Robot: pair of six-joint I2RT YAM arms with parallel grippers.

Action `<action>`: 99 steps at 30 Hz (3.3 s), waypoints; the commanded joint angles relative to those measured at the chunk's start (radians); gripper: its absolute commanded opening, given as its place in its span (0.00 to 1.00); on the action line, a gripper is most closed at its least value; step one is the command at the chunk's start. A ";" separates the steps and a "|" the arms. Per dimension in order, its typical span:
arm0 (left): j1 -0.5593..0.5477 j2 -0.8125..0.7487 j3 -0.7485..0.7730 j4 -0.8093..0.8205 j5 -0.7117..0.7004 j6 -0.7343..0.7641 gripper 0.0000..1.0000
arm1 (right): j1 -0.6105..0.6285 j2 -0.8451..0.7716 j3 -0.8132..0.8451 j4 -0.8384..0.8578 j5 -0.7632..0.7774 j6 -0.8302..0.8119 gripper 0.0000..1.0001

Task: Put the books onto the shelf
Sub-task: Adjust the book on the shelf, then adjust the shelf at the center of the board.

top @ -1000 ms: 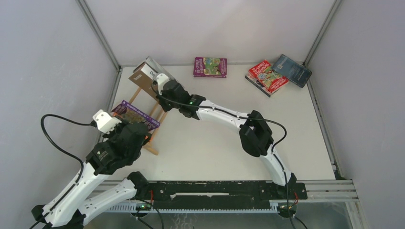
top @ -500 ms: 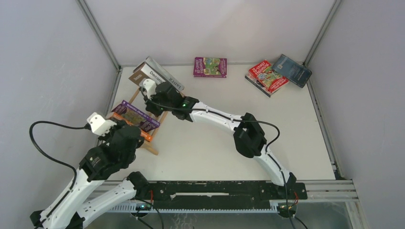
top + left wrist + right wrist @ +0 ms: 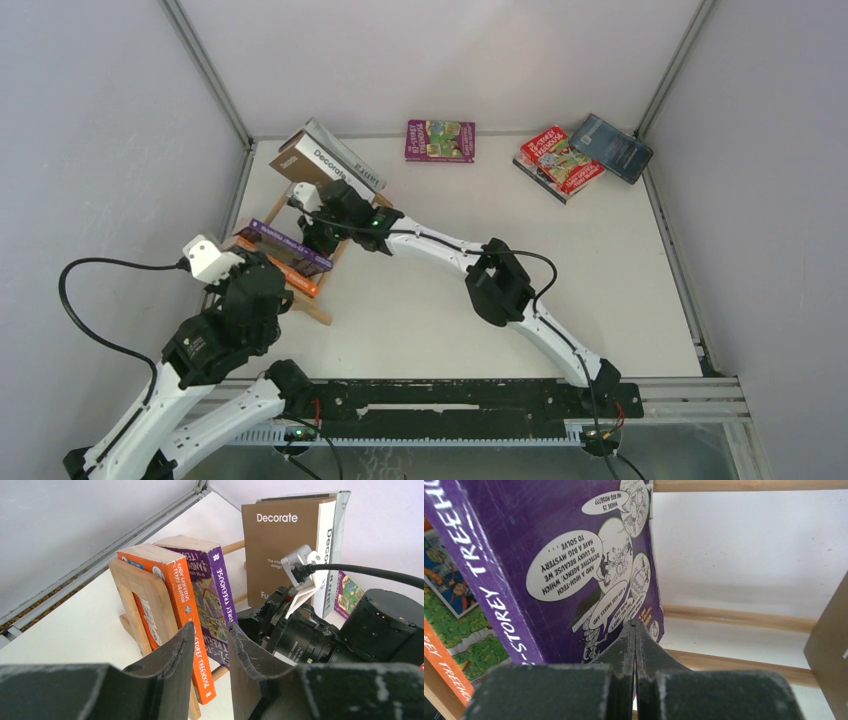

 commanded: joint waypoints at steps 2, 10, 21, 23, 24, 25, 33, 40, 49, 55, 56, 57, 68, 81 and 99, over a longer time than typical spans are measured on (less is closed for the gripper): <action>-0.003 -0.021 -0.037 0.069 -0.005 0.077 0.35 | -0.021 0.015 0.063 0.010 -0.147 0.017 0.00; -0.002 -0.018 -0.043 0.089 -0.005 0.089 0.36 | -0.038 0.065 0.129 -0.006 -0.278 0.098 0.00; -0.004 -0.023 -0.036 0.098 0.005 0.091 0.35 | -0.011 0.071 0.150 -0.035 -0.352 0.150 0.00; -0.004 -0.024 -0.033 0.099 0.005 0.091 0.35 | -0.007 0.070 0.150 -0.034 -0.361 0.158 0.00; -0.002 -0.023 -0.032 0.101 0.007 0.091 0.35 | -0.006 0.068 0.150 -0.033 -0.362 0.162 0.00; -0.003 -0.026 -0.031 0.101 0.008 0.091 0.35 | -0.005 0.067 0.151 -0.033 -0.364 0.165 0.00; -0.003 -0.028 -0.037 0.105 0.015 0.083 0.35 | -0.008 0.024 0.129 -0.064 -0.241 0.124 0.00; -0.003 -0.022 -0.032 0.131 0.016 0.100 0.37 | -0.028 -0.124 -0.070 0.053 -0.014 0.133 0.21; -0.003 0.004 0.006 0.139 0.027 0.113 0.47 | -0.052 -0.338 -0.269 0.085 0.095 0.162 0.35; -0.004 0.014 0.036 0.168 0.115 0.129 0.58 | -0.049 -0.560 -0.482 0.069 0.160 0.216 0.44; -0.004 0.020 0.040 0.181 0.134 0.138 0.59 | -0.053 -0.600 -0.516 0.060 0.179 0.229 0.47; -0.003 0.027 0.041 0.198 0.151 0.146 0.61 | -0.059 -0.639 -0.548 0.045 0.200 0.245 0.48; -0.008 0.158 0.049 0.426 0.390 0.203 0.78 | -0.348 -1.054 -0.965 0.026 0.293 0.496 0.53; -0.097 0.210 0.051 0.559 0.551 0.280 0.86 | -0.558 -0.945 -0.951 0.086 0.407 0.573 0.64; -0.097 0.513 0.237 0.584 0.686 0.501 0.96 | -0.646 -0.451 -0.493 0.024 0.392 0.539 0.69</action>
